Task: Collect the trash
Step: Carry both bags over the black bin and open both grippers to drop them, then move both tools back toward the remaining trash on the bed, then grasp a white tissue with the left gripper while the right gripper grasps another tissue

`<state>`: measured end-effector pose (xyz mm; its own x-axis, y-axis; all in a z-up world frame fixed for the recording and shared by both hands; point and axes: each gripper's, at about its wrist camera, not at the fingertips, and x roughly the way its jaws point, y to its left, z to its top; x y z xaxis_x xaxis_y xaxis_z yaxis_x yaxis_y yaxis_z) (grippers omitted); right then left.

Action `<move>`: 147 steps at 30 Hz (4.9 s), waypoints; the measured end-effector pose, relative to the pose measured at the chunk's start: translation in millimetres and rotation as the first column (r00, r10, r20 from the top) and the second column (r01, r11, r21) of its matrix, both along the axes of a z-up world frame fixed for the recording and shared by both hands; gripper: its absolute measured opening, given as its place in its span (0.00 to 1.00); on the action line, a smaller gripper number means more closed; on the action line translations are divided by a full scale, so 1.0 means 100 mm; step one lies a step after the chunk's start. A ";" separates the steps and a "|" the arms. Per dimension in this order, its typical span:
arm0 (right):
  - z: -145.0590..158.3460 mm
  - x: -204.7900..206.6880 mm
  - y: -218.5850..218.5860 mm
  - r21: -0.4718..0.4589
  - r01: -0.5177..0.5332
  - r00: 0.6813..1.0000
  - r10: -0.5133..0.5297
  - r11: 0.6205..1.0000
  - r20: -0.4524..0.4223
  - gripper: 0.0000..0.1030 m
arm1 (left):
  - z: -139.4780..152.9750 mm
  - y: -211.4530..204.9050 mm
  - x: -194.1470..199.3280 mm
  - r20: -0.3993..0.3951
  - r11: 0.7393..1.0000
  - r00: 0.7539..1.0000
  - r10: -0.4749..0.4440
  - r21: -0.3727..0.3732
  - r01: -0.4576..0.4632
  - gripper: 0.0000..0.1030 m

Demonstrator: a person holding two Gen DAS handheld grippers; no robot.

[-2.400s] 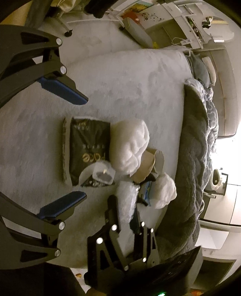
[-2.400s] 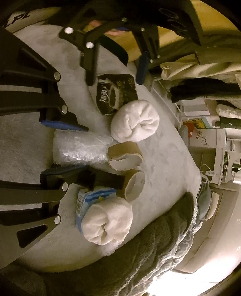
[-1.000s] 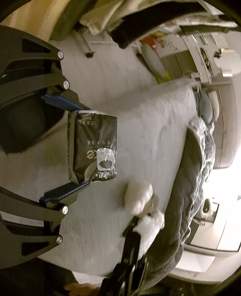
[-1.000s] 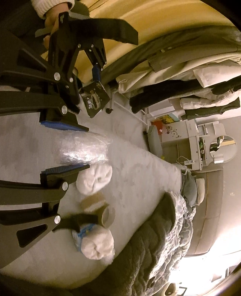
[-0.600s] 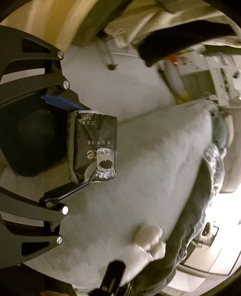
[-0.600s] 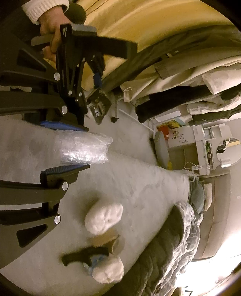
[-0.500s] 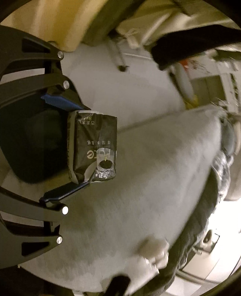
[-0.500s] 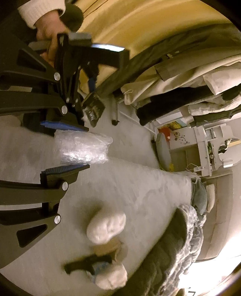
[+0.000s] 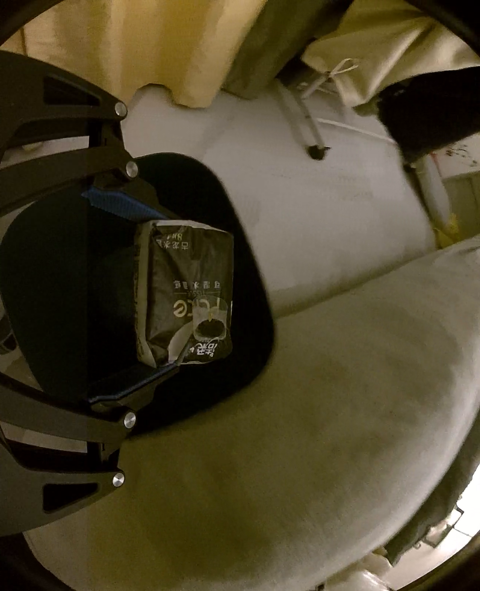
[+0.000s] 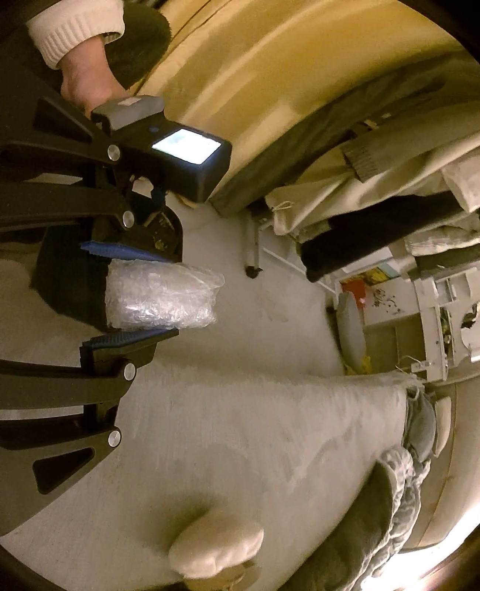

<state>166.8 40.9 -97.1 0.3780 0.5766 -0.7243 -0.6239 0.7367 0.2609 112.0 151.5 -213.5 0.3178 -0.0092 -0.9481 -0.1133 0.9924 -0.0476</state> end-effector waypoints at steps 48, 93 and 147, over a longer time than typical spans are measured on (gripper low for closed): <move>-1.20 0.07 1.07 -0.210 -0.140 0.955 0.076 0.968 -0.288 0.32 | 0.91 0.44 -0.58 0.301 0.991 0.954 -0.001 0.129 -0.040 0.72; -0.50 -0.18 0.65 -0.128 -0.187 0.980 0.176 0.974 -0.094 0.87 | 2.64 -0.20 -0.44 0.638 0.996 0.768 -0.049 0.086 -0.008 0.82; 0.04 0.40 -2.40 -0.003 0.359 0.929 -0.358 0.933 0.091 0.77 | 1.81 -2.15 0.72 0.506 0.972 0.842 -0.189 -0.025 0.233 0.93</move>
<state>206.4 -198.7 -93.5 0.6195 0.3773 -0.6883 -0.3371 0.9198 0.2008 183.6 -63.9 -32.8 0.7272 -0.2005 -0.6565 0.1592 0.9796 -0.1229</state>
